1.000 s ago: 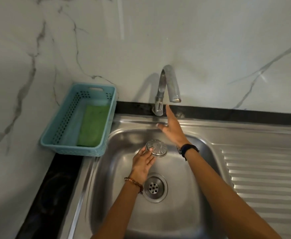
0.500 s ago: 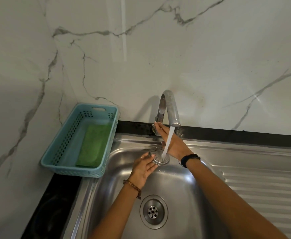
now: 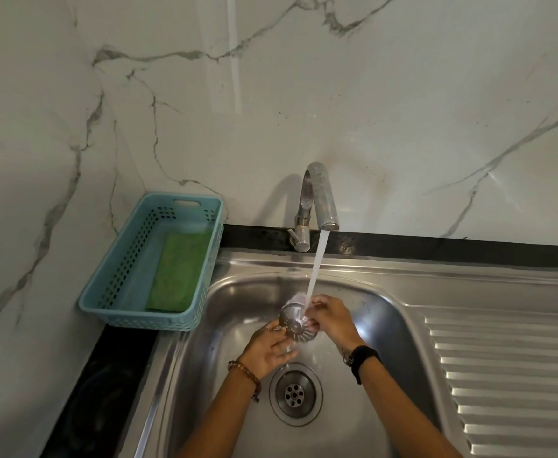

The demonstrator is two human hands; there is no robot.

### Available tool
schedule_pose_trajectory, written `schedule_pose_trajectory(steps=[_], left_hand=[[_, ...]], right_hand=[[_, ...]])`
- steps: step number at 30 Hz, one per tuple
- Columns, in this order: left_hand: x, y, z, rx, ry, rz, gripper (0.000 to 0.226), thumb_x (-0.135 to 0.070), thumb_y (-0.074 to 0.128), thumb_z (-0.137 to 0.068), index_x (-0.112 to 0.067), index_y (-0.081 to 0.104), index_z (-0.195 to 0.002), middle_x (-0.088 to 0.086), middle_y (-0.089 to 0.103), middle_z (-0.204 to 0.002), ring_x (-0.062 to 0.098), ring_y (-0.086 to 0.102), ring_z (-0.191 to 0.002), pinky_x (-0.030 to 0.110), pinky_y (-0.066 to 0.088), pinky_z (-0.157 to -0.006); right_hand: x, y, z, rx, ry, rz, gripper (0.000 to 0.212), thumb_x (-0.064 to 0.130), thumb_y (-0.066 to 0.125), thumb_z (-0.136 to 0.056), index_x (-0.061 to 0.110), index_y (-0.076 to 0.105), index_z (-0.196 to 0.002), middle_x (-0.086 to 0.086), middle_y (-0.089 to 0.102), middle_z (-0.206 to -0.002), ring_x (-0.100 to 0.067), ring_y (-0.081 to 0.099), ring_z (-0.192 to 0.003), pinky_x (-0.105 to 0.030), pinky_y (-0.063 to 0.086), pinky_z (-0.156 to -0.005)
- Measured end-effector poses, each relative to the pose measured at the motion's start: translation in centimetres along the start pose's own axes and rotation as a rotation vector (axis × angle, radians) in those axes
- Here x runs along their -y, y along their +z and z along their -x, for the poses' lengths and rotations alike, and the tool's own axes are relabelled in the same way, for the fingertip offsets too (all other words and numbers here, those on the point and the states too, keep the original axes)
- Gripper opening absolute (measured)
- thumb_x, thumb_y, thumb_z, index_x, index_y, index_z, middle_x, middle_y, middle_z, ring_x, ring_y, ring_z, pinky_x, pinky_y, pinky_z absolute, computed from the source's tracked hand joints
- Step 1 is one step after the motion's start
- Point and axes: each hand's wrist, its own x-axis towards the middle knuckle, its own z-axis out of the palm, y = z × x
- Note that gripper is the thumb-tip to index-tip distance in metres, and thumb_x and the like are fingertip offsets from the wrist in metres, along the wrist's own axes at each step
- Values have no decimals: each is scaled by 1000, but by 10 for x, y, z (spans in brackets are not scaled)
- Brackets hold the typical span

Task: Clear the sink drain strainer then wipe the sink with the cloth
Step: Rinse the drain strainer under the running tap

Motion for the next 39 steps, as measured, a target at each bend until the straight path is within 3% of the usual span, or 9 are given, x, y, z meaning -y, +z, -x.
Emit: schedule_pose_trajectory(steps=[5, 9, 14, 17, 21, 24, 26, 31, 39], left_hand=[[-6, 1, 4, 20, 9, 187, 31, -3, 41, -91, 1, 55, -117, 26, 56, -114, 34, 59, -93, 43, 48, -82], [-11, 13, 11, -2, 178, -76, 29, -1, 47, -91, -5, 58, -117, 24, 57, -124, 29, 62, -94, 34, 54, -79], [-10, 23, 17, -70, 235, -139, 39, 4, 48, -90, -17, 51, -122, 19, 62, -116, 28, 65, -90, 32, 55, -75], [-8, 18, 16, -136, 124, -109, 34, 7, 45, -91, 3, 49, -124, 25, 57, -124, 36, 58, -110, 37, 48, -87], [1, 13, 23, -116, 5, -76, 22, 13, 43, -88, 10, 54, -107, 20, 61, -96, 32, 57, -96, 43, 43, -96], [0, 17, 26, -157, 113, -179, 16, 11, 48, -86, 1, 59, -93, 15, 61, -86, 24, 60, -79, 33, 53, -79], [-3, 22, 30, -221, 236, -338, 14, 7, 55, -84, 0, 64, -91, 14, 64, -89, 26, 63, -83, 27, 55, -68], [-12, 30, 37, -264, 392, -742, 9, -7, 58, -86, -2, 64, -91, 7, 66, -84, 22, 66, -81, 38, 55, -84], [-1, 13, 28, -248, 368, -811, 8, -3, 60, -85, -9, 65, -88, 10, 66, -90, 20, 64, -74, 29, 56, -72]], right_hand=[[-11, -6, 18, 74, -159, 230, 12, 4, 58, -87, 9, 69, -90, 9, 62, -82, -2, 58, -75, -5, 46, -65], [-27, -5, 24, -75, -117, 93, 16, 8, 60, -86, 17, 66, -74, 9, 65, -82, -7, 61, -77, 0, 42, -59], [-30, 1, 14, -189, -19, -73, 23, -5, 64, -80, 4, 55, -99, -6, 57, -102, -16, 53, -92, -11, 44, -63], [-20, -1, 11, -156, -38, -75, 29, -4, 65, -79, 11, 54, -101, 2, 56, -98, -16, 51, -97, -16, 45, -75], [-18, 0, 17, -80, -194, 37, 22, -2, 62, -83, 18, 62, -93, 6, 63, -86, -7, 60, -85, -2, 46, -67], [-29, -1, 20, -145, -240, 140, 22, -2, 62, -83, 11, 68, -99, 12, 65, -87, 4, 59, -79, 2, 43, -65], [-39, -2, 18, -158, -177, 164, 21, -3, 61, -83, 3, 67, -102, -2, 68, -93, -10, 62, -83, -2, 46, -65], [-37, 5, 7, -49, 34, 27, 24, -12, 51, -84, -6, 67, -100, -20, 68, -102, -31, 66, -93, -31, 54, -80], [-14, -8, 9, -97, -271, 196, 16, -7, 58, -84, 8, 65, -88, 3, 63, -84, -4, 59, -79, -6, 47, -69]])
